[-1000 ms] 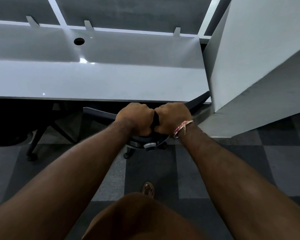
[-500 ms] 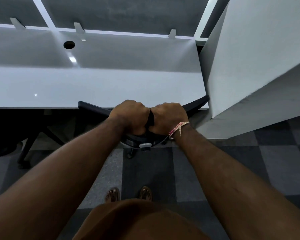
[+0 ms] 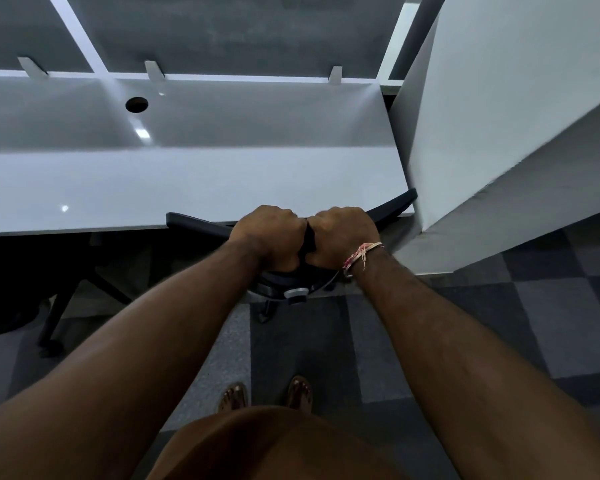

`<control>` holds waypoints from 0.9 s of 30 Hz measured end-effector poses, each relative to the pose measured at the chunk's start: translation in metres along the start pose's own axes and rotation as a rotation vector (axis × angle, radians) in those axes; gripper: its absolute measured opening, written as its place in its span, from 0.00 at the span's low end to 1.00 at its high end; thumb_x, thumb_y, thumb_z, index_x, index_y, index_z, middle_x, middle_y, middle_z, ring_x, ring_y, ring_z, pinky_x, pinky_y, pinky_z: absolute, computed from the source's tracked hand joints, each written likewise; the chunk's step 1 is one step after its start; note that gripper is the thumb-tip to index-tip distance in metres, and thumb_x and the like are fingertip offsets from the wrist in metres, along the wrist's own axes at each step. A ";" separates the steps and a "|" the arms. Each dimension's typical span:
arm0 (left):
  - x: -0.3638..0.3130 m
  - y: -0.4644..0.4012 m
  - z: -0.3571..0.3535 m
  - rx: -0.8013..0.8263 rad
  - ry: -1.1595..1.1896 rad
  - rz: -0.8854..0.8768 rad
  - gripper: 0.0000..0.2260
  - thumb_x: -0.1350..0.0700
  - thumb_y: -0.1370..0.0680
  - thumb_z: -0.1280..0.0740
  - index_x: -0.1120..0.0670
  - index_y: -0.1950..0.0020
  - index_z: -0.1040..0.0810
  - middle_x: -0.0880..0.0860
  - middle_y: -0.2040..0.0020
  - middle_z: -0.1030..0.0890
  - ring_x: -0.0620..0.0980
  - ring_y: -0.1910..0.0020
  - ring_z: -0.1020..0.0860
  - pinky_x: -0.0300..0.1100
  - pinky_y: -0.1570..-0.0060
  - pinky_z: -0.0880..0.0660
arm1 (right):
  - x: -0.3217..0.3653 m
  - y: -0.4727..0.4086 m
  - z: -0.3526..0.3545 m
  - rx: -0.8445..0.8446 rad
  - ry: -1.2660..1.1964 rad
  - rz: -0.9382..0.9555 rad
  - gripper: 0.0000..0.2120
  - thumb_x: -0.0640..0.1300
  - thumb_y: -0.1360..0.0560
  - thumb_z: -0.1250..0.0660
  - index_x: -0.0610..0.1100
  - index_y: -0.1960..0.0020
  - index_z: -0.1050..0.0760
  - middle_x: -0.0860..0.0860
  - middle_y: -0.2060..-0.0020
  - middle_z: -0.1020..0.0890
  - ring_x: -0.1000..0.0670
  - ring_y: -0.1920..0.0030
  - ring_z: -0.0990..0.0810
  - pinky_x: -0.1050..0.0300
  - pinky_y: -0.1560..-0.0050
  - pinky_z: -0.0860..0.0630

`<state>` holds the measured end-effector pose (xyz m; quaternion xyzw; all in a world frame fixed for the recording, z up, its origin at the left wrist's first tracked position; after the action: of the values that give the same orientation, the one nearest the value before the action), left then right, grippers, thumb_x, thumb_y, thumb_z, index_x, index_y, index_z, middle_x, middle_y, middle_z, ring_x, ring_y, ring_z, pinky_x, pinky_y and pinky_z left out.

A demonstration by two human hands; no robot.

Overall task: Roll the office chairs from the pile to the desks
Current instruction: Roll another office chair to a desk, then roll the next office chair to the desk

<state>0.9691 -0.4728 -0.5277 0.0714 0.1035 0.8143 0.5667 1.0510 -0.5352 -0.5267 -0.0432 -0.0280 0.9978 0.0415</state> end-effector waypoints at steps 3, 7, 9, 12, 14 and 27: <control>-0.003 0.008 0.002 -0.005 0.015 0.011 0.07 0.49 0.28 0.33 0.50 0.55 0.23 0.49 0.62 0.23 0.53 0.66 0.27 0.45 0.63 0.31 | 0.005 0.006 0.004 0.045 -0.006 -0.021 0.15 0.61 0.35 0.37 0.50 0.63 0.26 0.52 0.66 0.21 0.46 0.66 0.21 0.57 0.68 0.36; -0.009 0.017 0.005 -0.015 0.077 0.032 0.06 0.50 0.28 0.32 0.49 0.55 0.26 0.49 0.61 0.23 0.53 0.66 0.26 0.46 0.64 0.30 | 0.011 0.016 0.012 0.113 0.004 -0.053 0.14 0.59 0.32 0.35 0.48 0.58 0.27 0.51 0.61 0.20 0.46 0.60 0.20 0.55 0.64 0.33; -0.013 0.023 0.013 -0.025 0.093 0.029 0.06 0.50 0.29 0.32 0.49 0.56 0.27 0.48 0.61 0.24 0.53 0.65 0.26 0.46 0.64 0.29 | 0.011 0.023 0.020 0.106 0.001 -0.094 0.15 0.57 0.32 0.33 0.46 0.54 0.26 0.49 0.58 0.20 0.45 0.57 0.21 0.53 0.60 0.30; -0.019 0.029 0.029 -0.061 0.100 0.017 0.08 0.49 0.28 0.32 0.50 0.54 0.28 0.48 0.58 0.24 0.54 0.63 0.25 0.47 0.62 0.28 | 0.009 0.035 0.032 0.084 -0.051 -0.179 0.18 0.56 0.32 0.32 0.45 0.51 0.26 0.49 0.55 0.20 0.45 0.54 0.21 0.52 0.54 0.28; -0.026 0.032 0.041 -0.110 0.090 -0.005 0.09 0.48 0.27 0.32 0.50 0.53 0.27 0.49 0.57 0.22 0.54 0.62 0.25 0.47 0.62 0.27 | 0.006 0.044 0.043 0.058 -0.071 -0.233 0.19 0.56 0.32 0.31 0.44 0.49 0.25 0.48 0.53 0.20 0.44 0.52 0.21 0.52 0.53 0.29; -0.155 0.044 0.109 -0.239 -0.025 -0.346 0.14 0.46 0.28 0.29 0.51 0.48 0.22 0.52 0.49 0.18 0.56 0.51 0.18 0.47 0.59 0.26 | -0.028 0.179 0.115 -0.070 -0.001 -0.646 0.21 0.59 0.32 0.29 0.46 0.47 0.24 0.48 0.51 0.19 0.43 0.50 0.20 0.51 0.55 0.26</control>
<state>1.0084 -0.6232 -0.4107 -0.0051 0.0100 0.7102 0.7039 1.0542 -0.7218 -0.4206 -0.0331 -0.0744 0.9314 0.3547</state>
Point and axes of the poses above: each hand's wrist, its own y-axis away from the middle knuckle, its own z-axis out of the back of the hand, x = y × z, the point moved 6 cm from there along -y, towards the middle knuckle
